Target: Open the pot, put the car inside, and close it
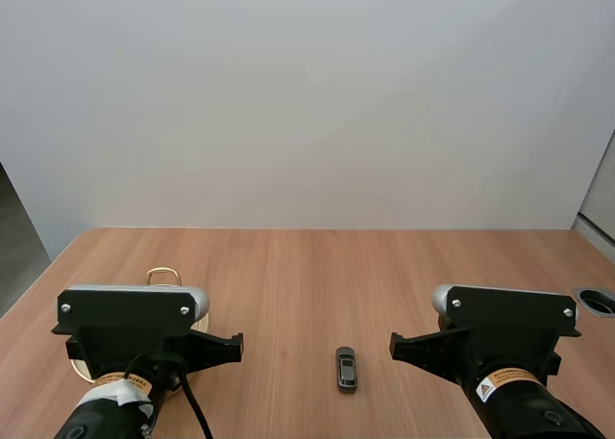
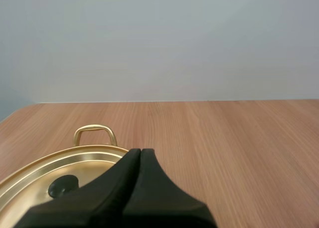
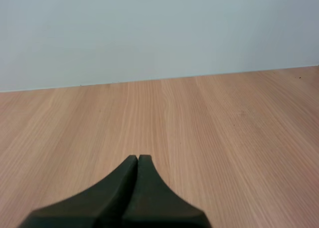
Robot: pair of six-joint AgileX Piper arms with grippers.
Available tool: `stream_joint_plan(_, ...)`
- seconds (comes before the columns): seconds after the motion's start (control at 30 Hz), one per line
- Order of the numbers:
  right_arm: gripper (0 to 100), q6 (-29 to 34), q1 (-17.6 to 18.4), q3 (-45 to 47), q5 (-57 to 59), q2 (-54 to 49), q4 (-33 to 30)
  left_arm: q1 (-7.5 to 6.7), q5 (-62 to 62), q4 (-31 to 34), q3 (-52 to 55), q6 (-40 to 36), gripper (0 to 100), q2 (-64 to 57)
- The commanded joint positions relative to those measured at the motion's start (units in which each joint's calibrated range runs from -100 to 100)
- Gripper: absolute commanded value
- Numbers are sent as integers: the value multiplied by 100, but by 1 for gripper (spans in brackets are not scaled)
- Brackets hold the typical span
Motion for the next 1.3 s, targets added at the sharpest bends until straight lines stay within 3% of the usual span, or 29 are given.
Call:
stream_joint_plan(0.0,0,-5,-3,0,-2,0,1,-3,4,3,0,-1,0,0)
stream_joint_plan(1.27,0,-5,-3,0,-22,0,179,-3,4,3,0,-1,0,0)
